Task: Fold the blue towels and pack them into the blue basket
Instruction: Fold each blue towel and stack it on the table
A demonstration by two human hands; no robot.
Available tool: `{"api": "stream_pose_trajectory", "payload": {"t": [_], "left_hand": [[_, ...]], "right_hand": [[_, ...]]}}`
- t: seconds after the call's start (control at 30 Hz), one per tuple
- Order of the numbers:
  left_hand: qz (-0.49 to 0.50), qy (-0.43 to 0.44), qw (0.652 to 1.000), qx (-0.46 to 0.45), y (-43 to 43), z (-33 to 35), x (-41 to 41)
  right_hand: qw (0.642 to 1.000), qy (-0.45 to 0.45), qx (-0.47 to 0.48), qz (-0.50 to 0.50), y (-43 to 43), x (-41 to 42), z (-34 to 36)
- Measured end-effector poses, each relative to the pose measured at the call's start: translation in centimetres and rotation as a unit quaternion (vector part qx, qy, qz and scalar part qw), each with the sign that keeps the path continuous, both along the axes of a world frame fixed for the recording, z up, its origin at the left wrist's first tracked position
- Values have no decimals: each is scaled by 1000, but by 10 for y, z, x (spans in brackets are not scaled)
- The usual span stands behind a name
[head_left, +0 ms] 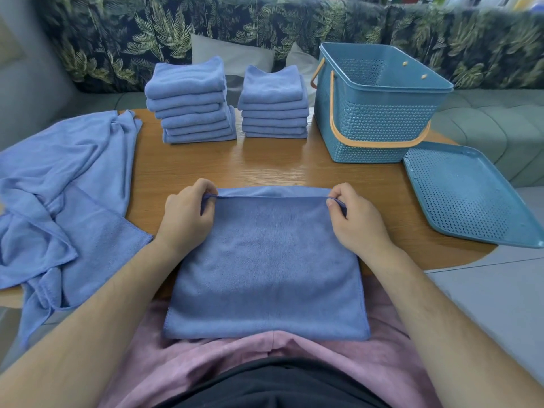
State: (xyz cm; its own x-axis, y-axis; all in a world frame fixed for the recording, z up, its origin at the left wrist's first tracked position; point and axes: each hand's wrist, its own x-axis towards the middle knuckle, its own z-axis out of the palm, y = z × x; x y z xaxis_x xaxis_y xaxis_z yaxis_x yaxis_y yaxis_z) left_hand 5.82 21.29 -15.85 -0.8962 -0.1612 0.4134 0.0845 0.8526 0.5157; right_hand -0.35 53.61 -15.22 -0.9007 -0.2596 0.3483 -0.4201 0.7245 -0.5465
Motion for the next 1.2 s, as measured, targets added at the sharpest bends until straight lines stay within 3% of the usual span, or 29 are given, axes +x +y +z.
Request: {"api": "stream_pose_trajectory", "payload": {"t": [0.37, 0.6, 0.73, 0.97, 1.2], "left_hand": [[16, -20, 1000, 3, -6, -7, -1], [17, -54, 998, 8, -7, -8, -4], [34, -52, 998, -25, -6, -9, -4], [45, -73, 995, -49, -5, -6, -3], [21, -47, 999, 5, -9, -5, -1]], "right_hand": [[994, -8, 109, -30, -3, 0, 3], [991, -60, 103, -56, -9, -2, -2], [990, -20, 128, -58, -13, 3, -8], [997, 22, 47, -52, -11, 5, -6], [999, -9, -22, -48, -3, 2, -7]]}}
